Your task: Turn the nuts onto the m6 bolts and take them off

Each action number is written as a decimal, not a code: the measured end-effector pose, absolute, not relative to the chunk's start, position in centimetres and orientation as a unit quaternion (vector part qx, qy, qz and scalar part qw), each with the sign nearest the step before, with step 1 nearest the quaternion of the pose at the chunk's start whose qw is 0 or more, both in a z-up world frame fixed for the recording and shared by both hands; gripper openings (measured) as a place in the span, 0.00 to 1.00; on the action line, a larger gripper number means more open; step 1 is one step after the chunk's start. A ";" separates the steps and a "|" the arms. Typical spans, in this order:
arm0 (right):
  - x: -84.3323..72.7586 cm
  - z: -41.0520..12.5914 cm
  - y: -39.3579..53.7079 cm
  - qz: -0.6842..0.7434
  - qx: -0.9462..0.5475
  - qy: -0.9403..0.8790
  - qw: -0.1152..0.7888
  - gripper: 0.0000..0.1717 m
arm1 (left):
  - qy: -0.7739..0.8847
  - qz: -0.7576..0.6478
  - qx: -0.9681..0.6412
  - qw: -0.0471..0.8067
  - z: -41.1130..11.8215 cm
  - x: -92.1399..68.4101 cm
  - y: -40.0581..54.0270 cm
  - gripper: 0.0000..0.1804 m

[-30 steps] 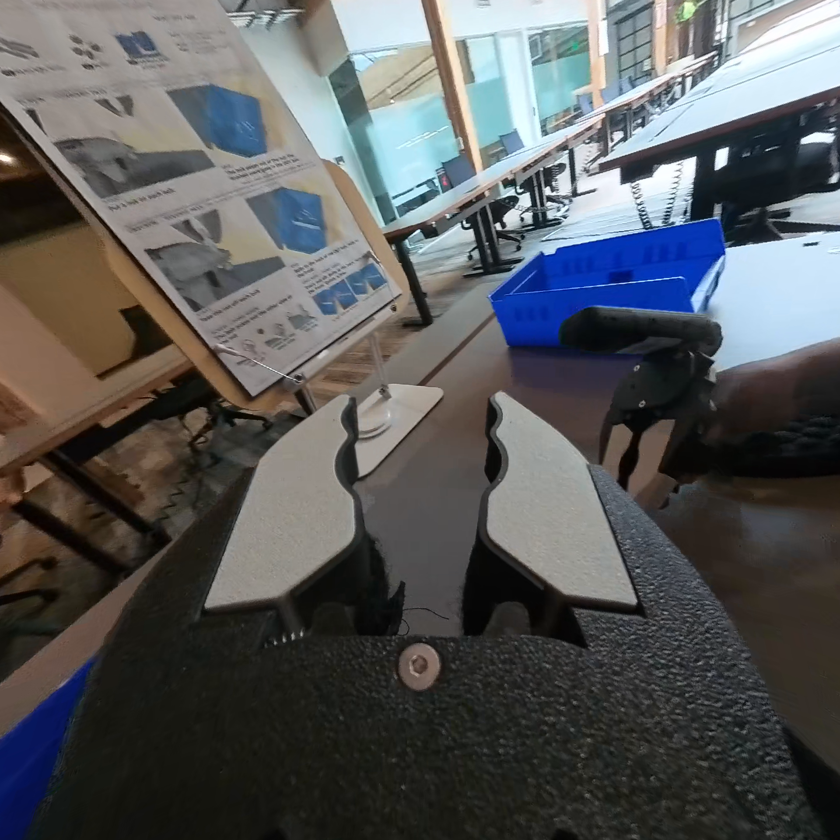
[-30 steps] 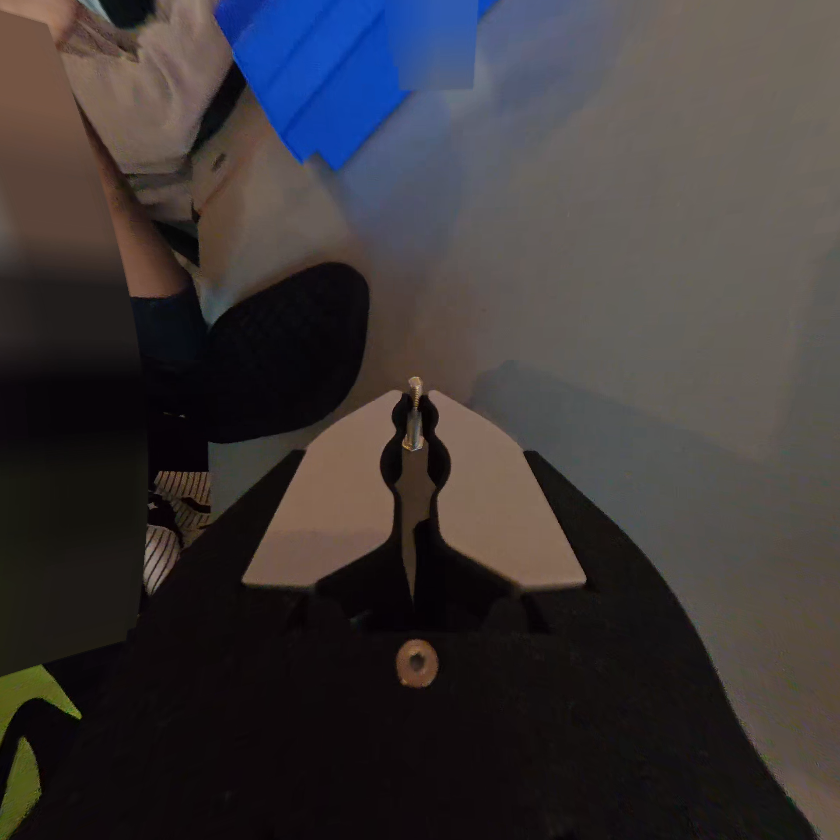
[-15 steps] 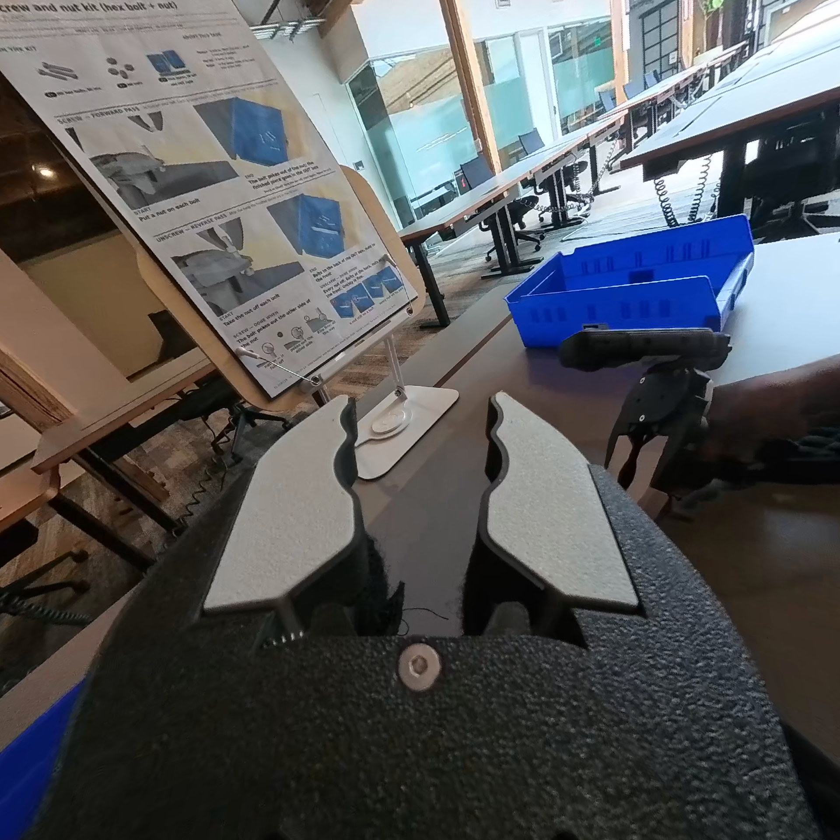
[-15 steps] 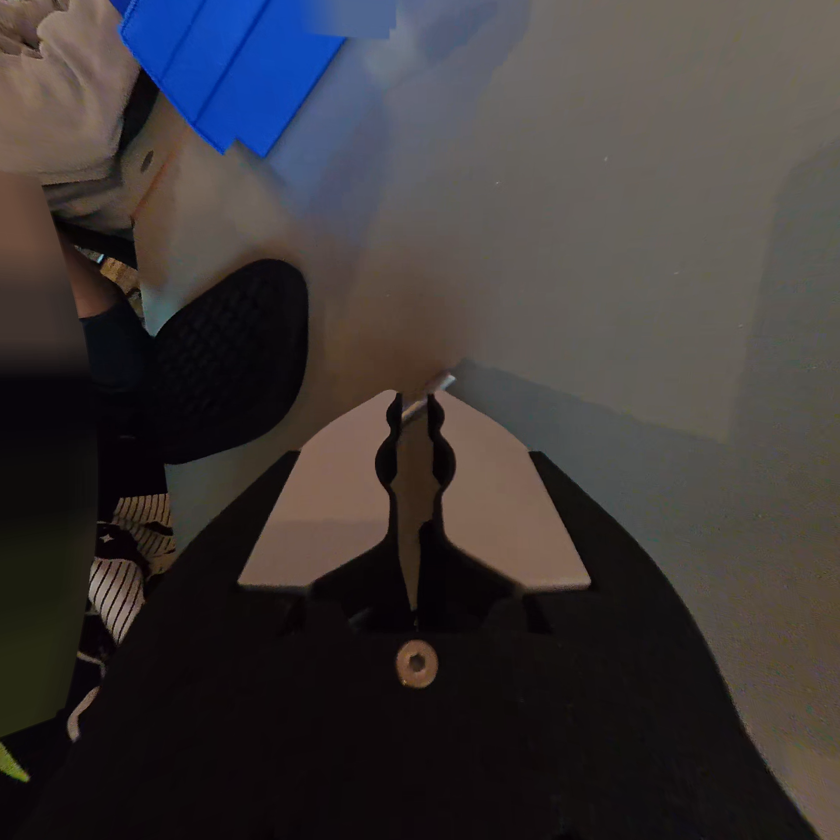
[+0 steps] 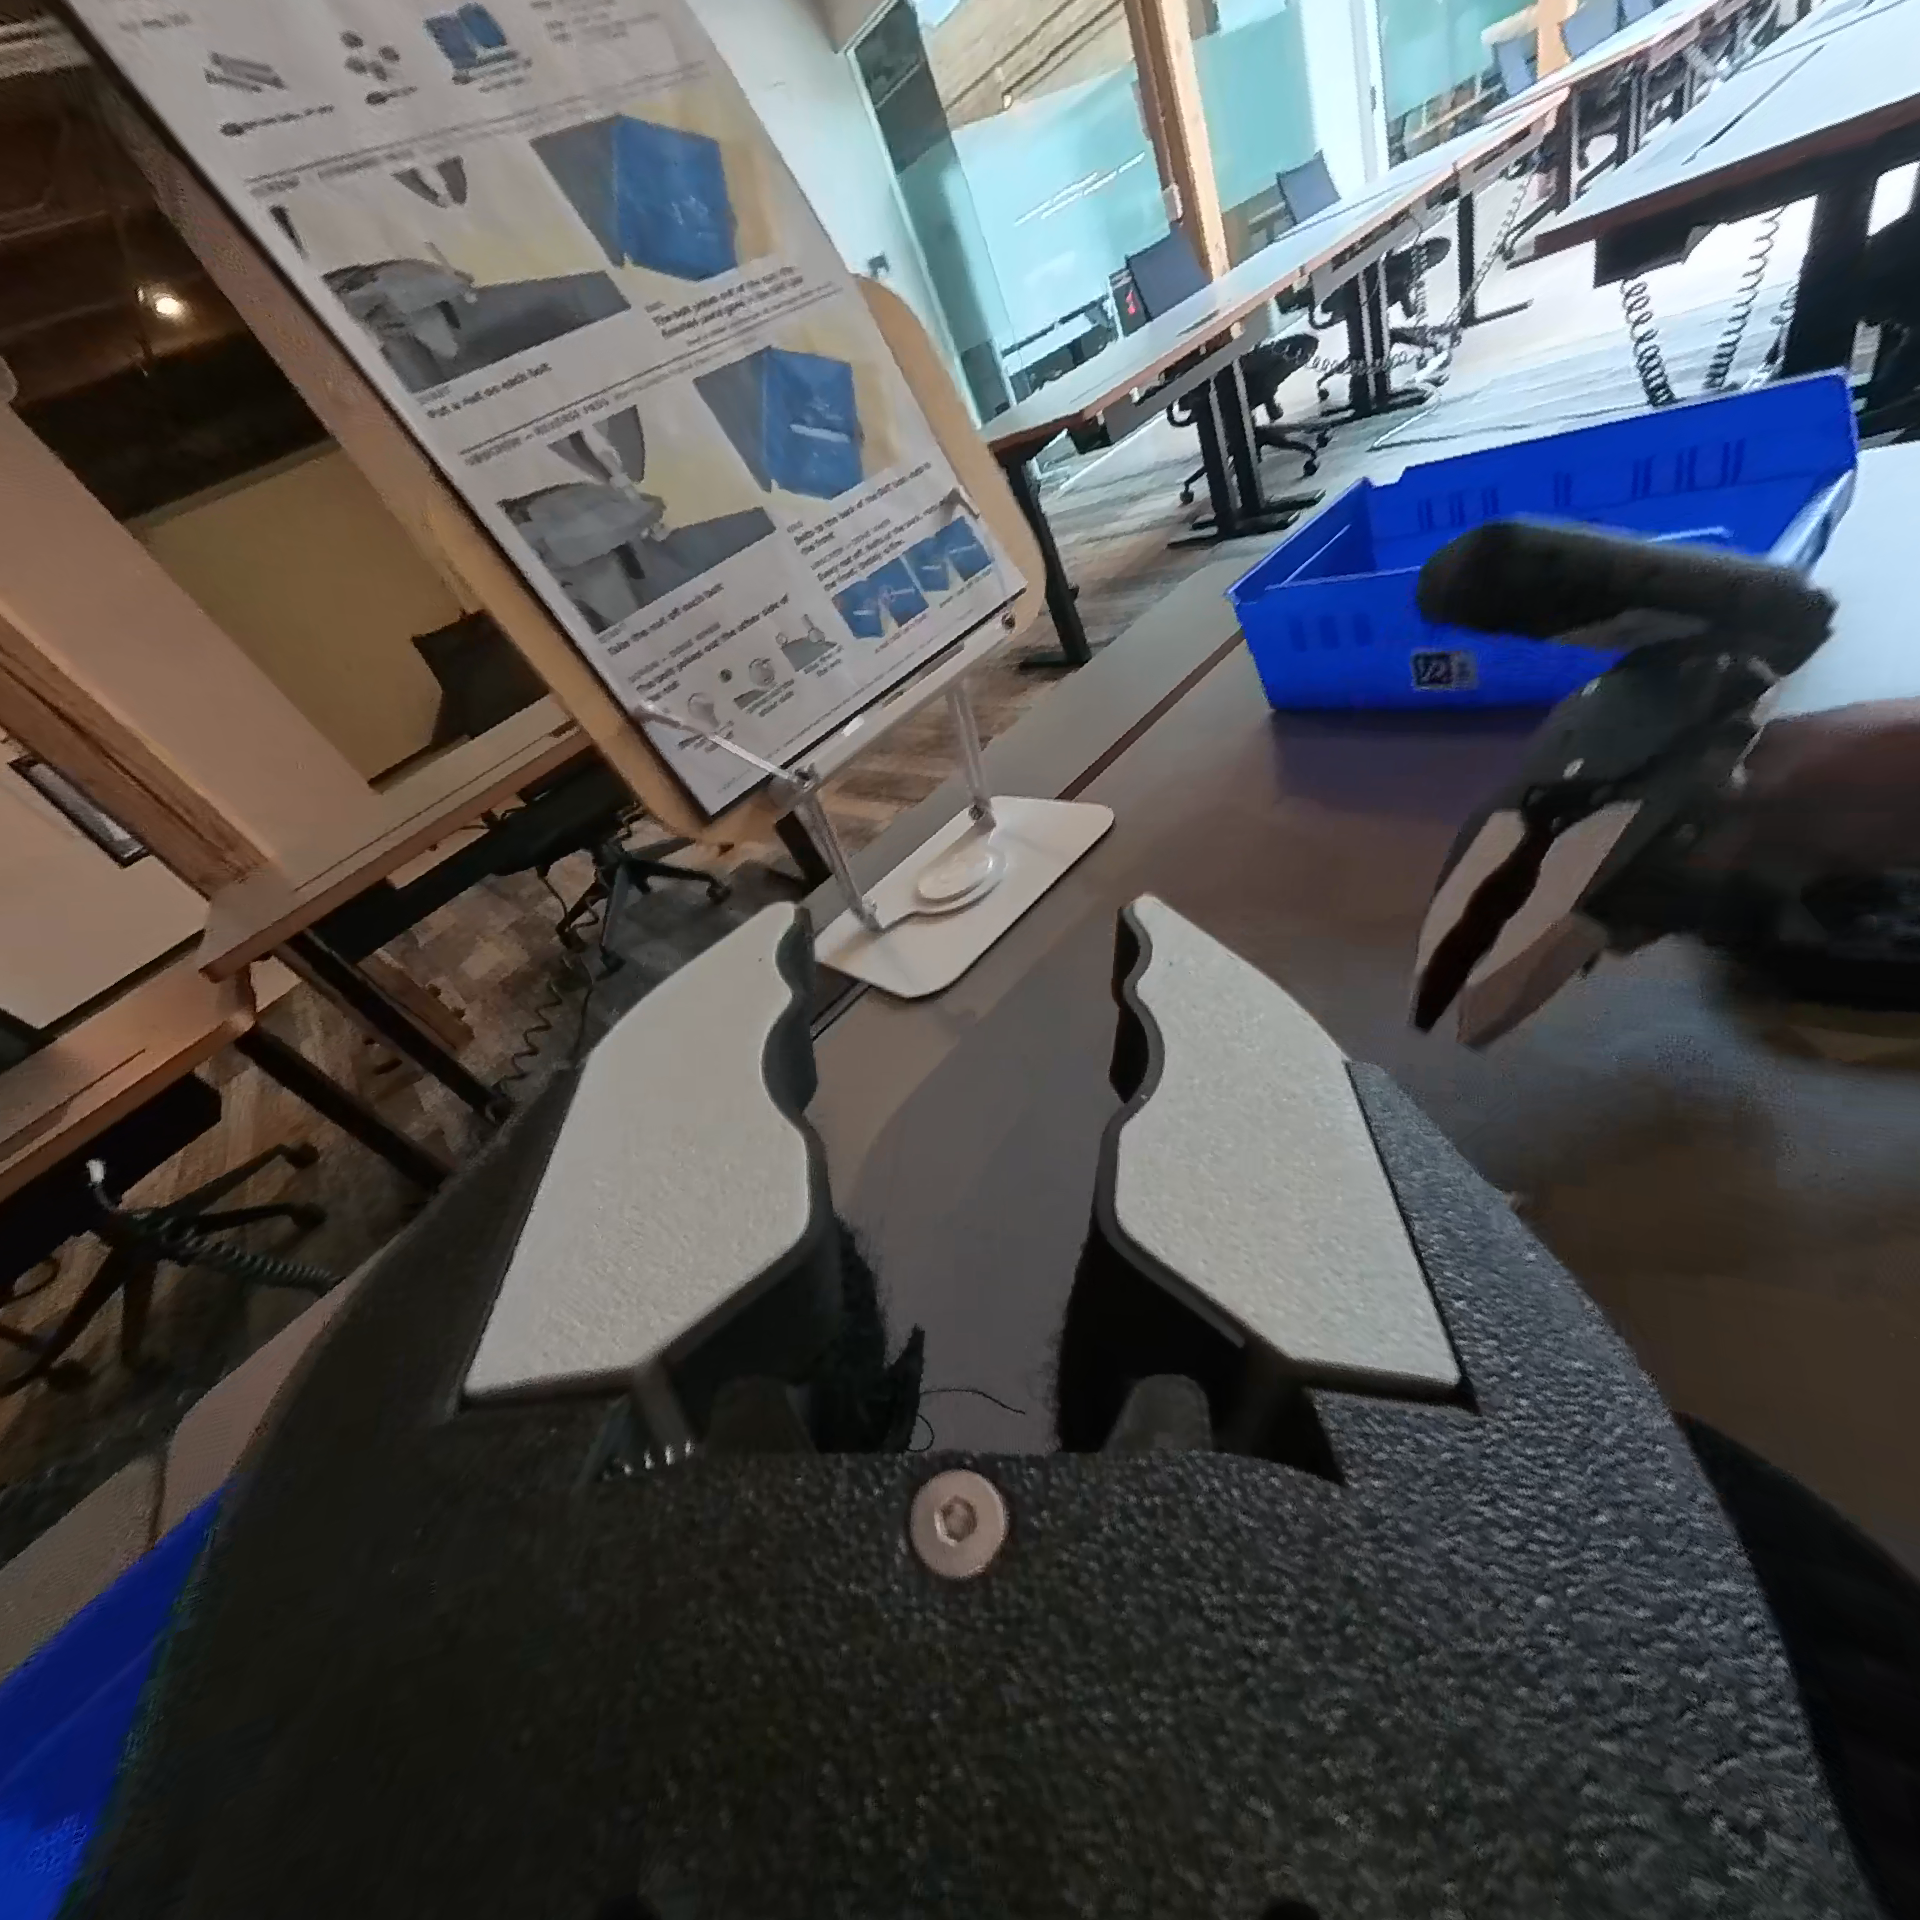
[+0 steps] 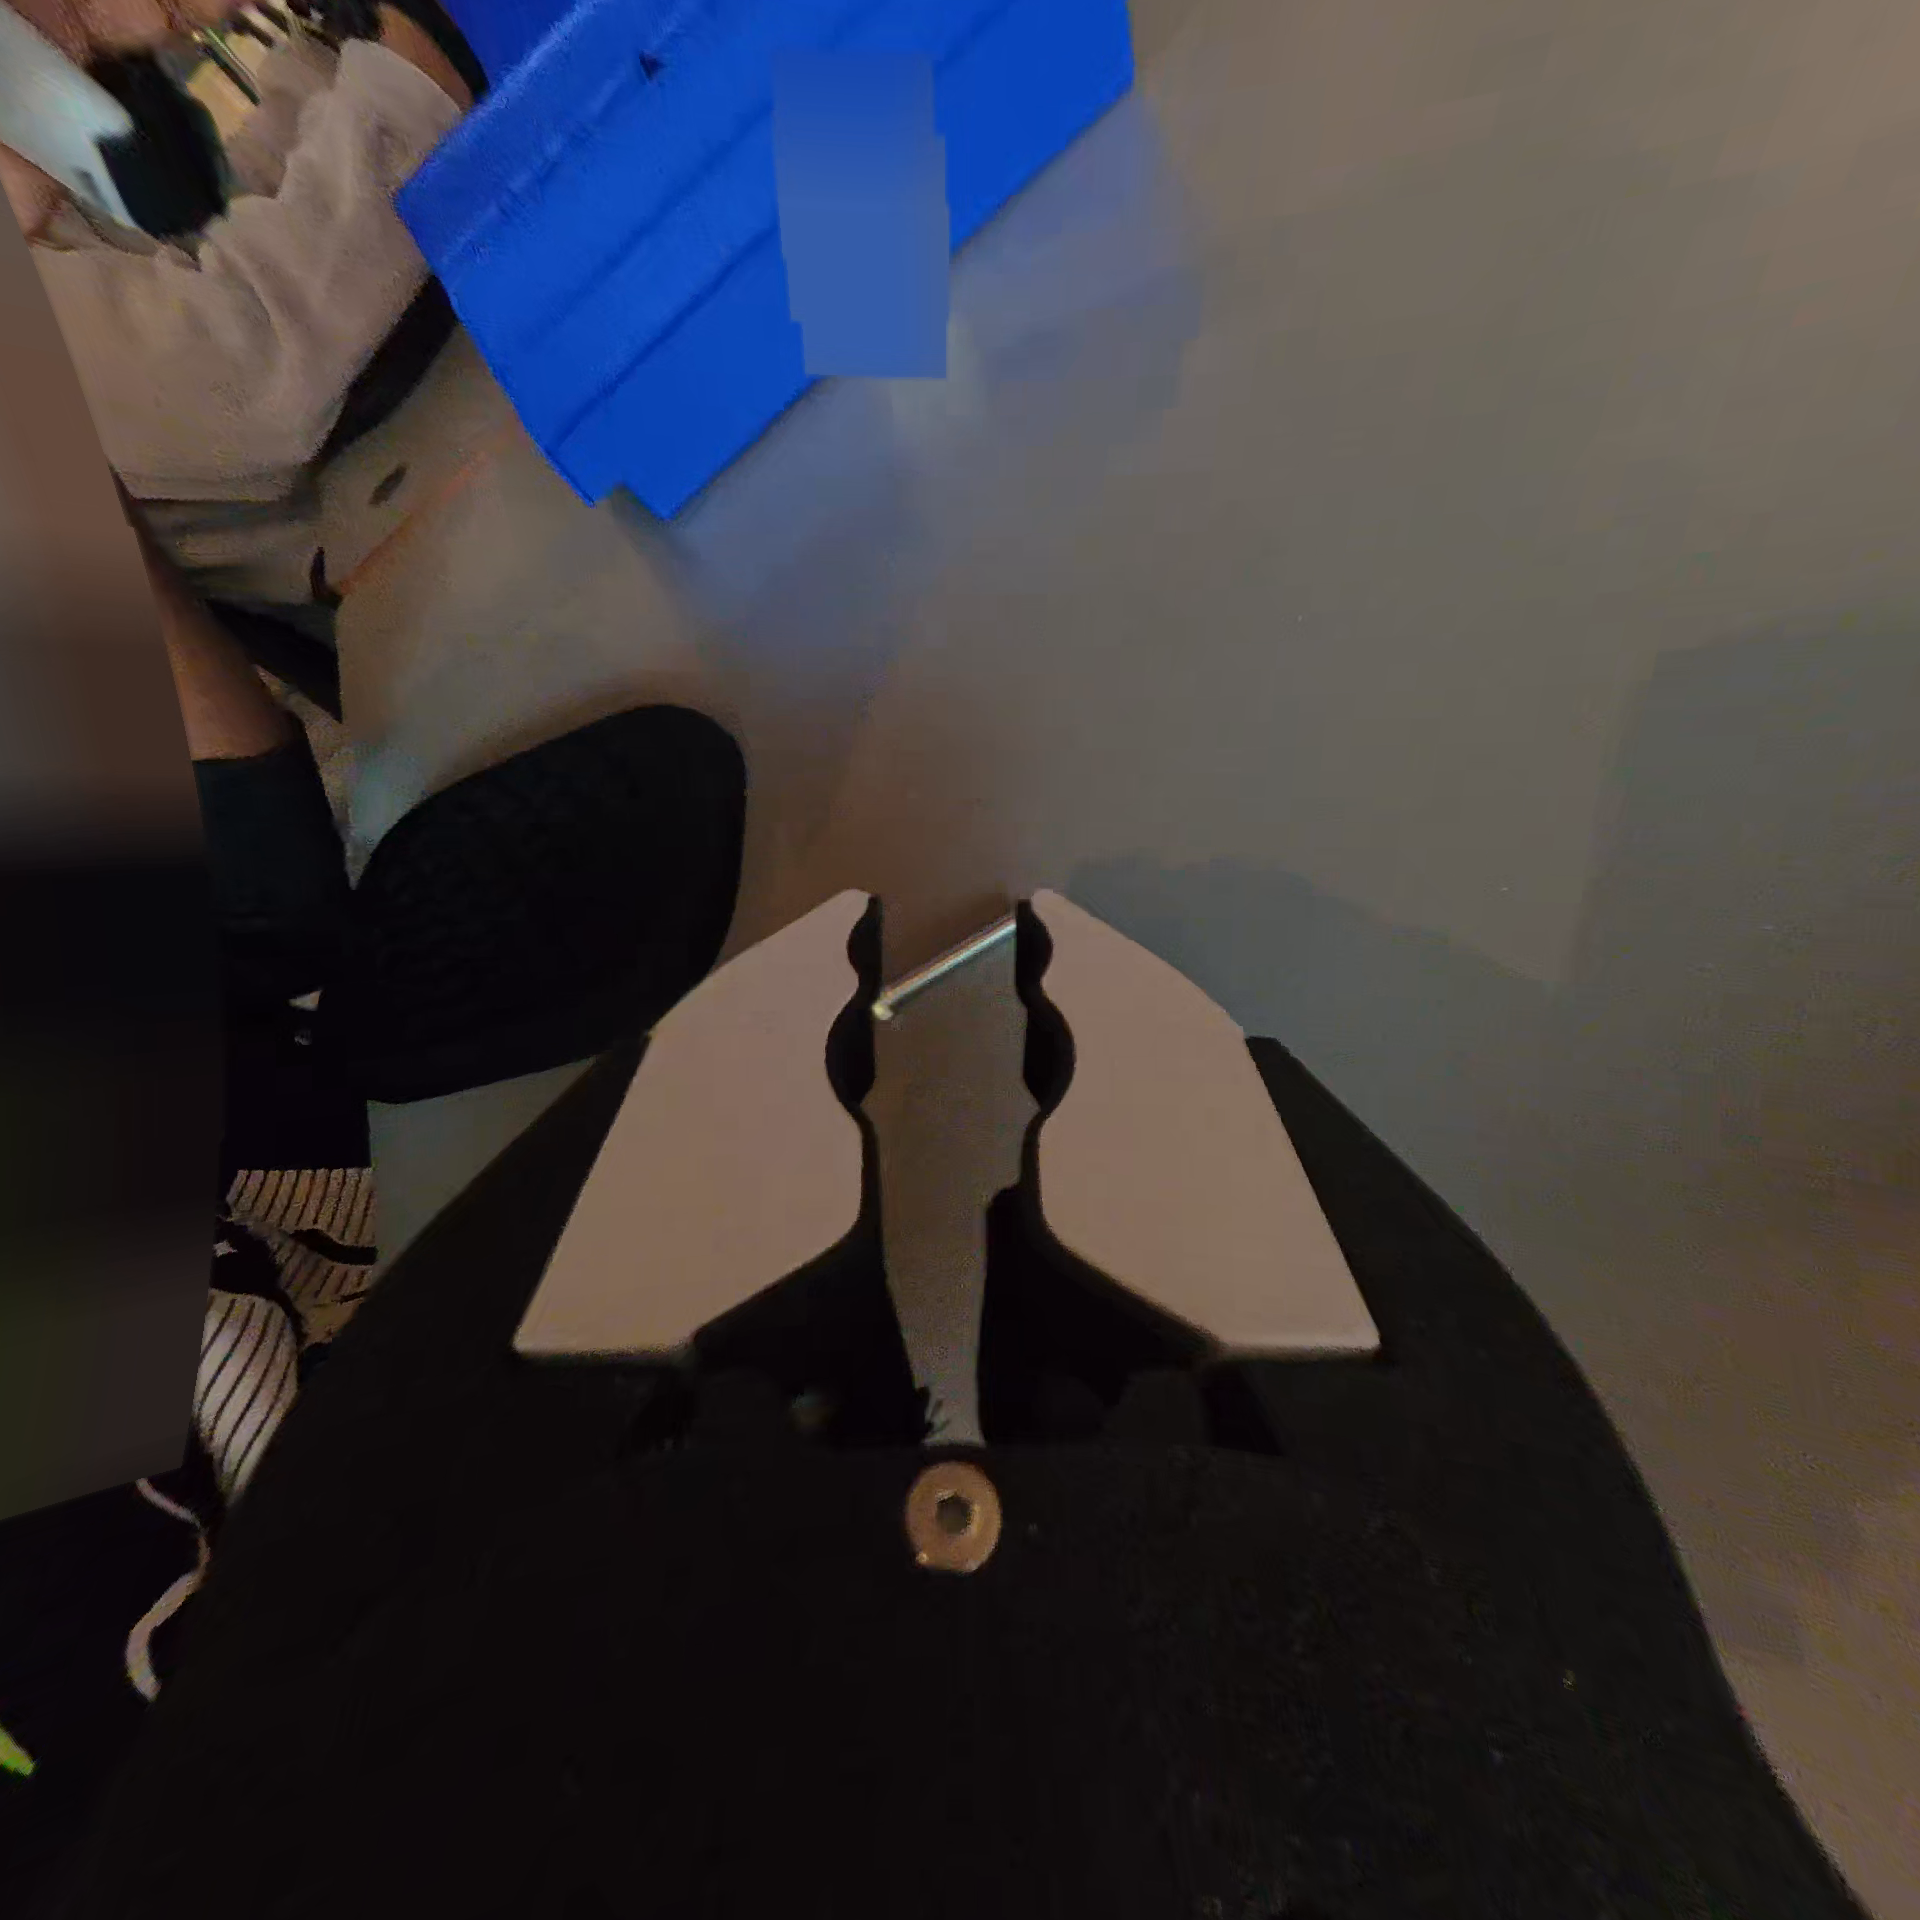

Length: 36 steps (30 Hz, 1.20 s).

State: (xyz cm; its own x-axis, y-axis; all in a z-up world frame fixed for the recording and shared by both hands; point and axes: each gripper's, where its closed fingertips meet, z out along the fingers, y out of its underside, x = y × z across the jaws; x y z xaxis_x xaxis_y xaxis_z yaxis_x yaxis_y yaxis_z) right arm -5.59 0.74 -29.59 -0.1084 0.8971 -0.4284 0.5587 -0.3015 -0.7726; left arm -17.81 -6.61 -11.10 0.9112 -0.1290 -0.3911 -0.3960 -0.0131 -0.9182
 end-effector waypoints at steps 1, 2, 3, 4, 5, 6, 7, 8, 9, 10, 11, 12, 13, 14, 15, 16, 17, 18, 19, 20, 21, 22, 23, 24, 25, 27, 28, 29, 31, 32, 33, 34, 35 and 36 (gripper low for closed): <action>-5.4 -29.1 0.9 0.486 -0.639 -0.567 0.185 0.17 | 0.182 0.103 -0.710 0.672 -11.2 -18.4 -7.1 0.30; -5.2 -28.5 1.1 0.488 -0.630 -0.571 0.197 0.19 | 0.177 0.109 -0.717 0.666 -11.4 -19.0 -7.6 0.29; -4.9 -28.1 1.2 0.488 -0.621 -0.577 0.209 0.22 | 0.172 0.116 -0.723 0.659 -11.6 -19.7 -8.3 0.28; -4.6 -27.7 1.3 0.483 -0.614 -0.584 0.221 0.24 | 0.165 0.123 -0.731 0.651 -11.8 -20.5 -9.0 0.26; -4.2 -27.5 1.6 0.474 -0.608 -0.593 0.234 0.26 | 0.157 0.130 -0.737 0.644 -11.9 -21.4 -9.7 0.25; -3.8 -27.4 1.9 0.463 -0.602 -0.601 0.249 0.28 | 0.148 0.135 -0.742 0.640 -11.8 -22.3 -10.5 0.24; -3.4 -27.2 2.3 0.454 -0.597 -0.605 0.267 0.28 | 0.136 0.138 -0.745 0.638 -11.7 -23.2 -11.3 0.23; -3.1 -27.0 2.8 0.447 -0.592 -0.607 0.284 0.29 | 0.126 0.138 -0.746 0.639 -11.4 -24.0 -12.0 0.22; -2.9 -26.8 3.1 0.444 -0.587 -0.608 0.297 0.29 | 0.118 0.137 -0.746 0.640 -11.1 -24.7 -12.8 0.22; -2.7 -26.6 3.4 0.445 -0.584 -0.606 0.306 0.30 | 0.113 0.134 -0.749 0.638 -11.0 -25.3 -13.4 0.22; -2.5 -26.3 3.6 0.449 -0.582 -0.602 0.312 0.30 | 0.112 0.127 -0.758 0.629 -11.2 -25.9 -14.0 0.22; -2.4 -26.0 3.7 0.454 -0.579 -0.598 0.316 0.30 | 0.111 0.120 -0.772 0.615 -11.6 -26.6 -14.5 0.21; -2.4 -25.7 3.8 0.460 -0.577 -0.595 0.320 0.30 | 0.106 0.119 -0.786 0.598 -12.2 -27.6 -14.9 0.20; -2.3 -25.6 4.0 0.463 -0.576 -0.592 0.322 0.30 | 0.101 0.122 -0.801 0.577 -12.9 -28.8 -15.2 0.19; -2.3 -25.5 4.1 0.464 -0.576 -0.589 0.324 0.30 | 0.097 0.123 -0.819 0.551 -13.9 -30.0 -15.5 0.18; -2.2 -25.4 4.1 0.464 -0.576 -0.590 0.325 0.30 | 0.091 0.120 -0.840 0.521 -15.1 -31.2 -15.8 0.17; -2.1 -25.4 4.1 0.463 -0.574 -0.591 0.327 0.30 | 0.086 0.114 -0.860 0.490 -16.4 -32.3 -16.1 0.16; -2.1 -25.4 4.1 0.460 -0.572 -0.593 0.329 0.30 | 0.082 0.109 -0.879 0.458 -17.7 -33.3 -16.3 0.15; -2.1 -25.5 4.1 0.457 -0.570 -0.597 0.332 0.30 | 0.082 0.101 -0.895 0.426 -19.0 -34.1 -16.6 0.14; -2.1 -25.5 4.1 0.452 -0.568 -0.600 0.335 0.30 | 0.085 0.090 -0.912 0.392 -20.5 -34.8 -16.9 0.14; -2.1 -25.6 4.1 0.447 -0.566 -0.604 0.338 0.30 | 0.087 0.076 -0.929 0.352 -22.0 -35.4 -17.3 0.14; -2.1 -25.7 4.1 0.442 -0.565 -0.608 0.341 0.30 | 0.087 0.065 -0.945 0.310 -23.4 -36.0 -17.8 0.14; -2.0 -25.8 4.2 0.437 -0.564 -0.610 0.344 0.30 | 0.087 0.057 -0.958 0.268 -24.7 -36.6 -18.3 0.16; -2.0 -25.8 4.2 0.435 -0.564 -0.611 0.346 0.30 | 0.085 0.046 -0.969 0.228 -25.9 -37.0 -18.9 0.20; -2.0 -25.8 4.3 0.435 -0.563 -0.611 0.347 0.30 | 0.080 0.031 -0.978 0.190 -27.0 -37.3 -19.5 0.23; -2.0 -25.6 4.4 0.437 -0.562 -0.609 0.349 0.30 | 0.056 0.007 -0.989 0.138 -28.6 -37.9 -20.2 0.24; -1.9 -25.6 4.5 0.438 -0.562 -0.608 0.350 0.30 | 0.045 -0.002 -0.992 0.121 -29.3 -38.1 -20.5 0.24; -1.9 -25.5 4.5 0.440 -0.562 -0.606 0.352 0.30 | 0.036 -0.010 -0.993 0.111 -29.9 -38.2 -20.5 0.23; -1.8 -25.4 4.7 0.442 -0.562 -0.603 0.354 0.30 | 0.023 -0.024 -0.995 0.098 -31.1 -38.2 -20.7 0.23; -1.7 -25.4 4.7 0.443 -0.562 -0.602 0.355 0.29 | 0.020 -0.024 -0.996 0.089 -31.6 -38.3 -20.9 0.23; -1.7 -25.4 4.8 0.443 -0.561 -0.602 0.355 0.29 | 0.017 -0.021 -0.996 0.079 -32.0 -38.4 -21.1 0.23; -1.7 -25.4 4.8 0.444 -0.561 -0.602 0.356 0.29 | 0.016 -0.020 -0.997 0.068 -32.5 -38.5 -21.3 0.23; -1.7 -25.4 4.8 0.444 -0.560 -0.602 0.356 0.29 | 0.015 -0.019 -0.998 0.059 -32.8 -38.5 -21.5 0.23; -1.7 -25.3 4.7 0.444 -0.559 -0.603 0.356 0.29 | 0.015 -0.021 -0.998 0.054 -33.1 -38.5 -21.6 0.23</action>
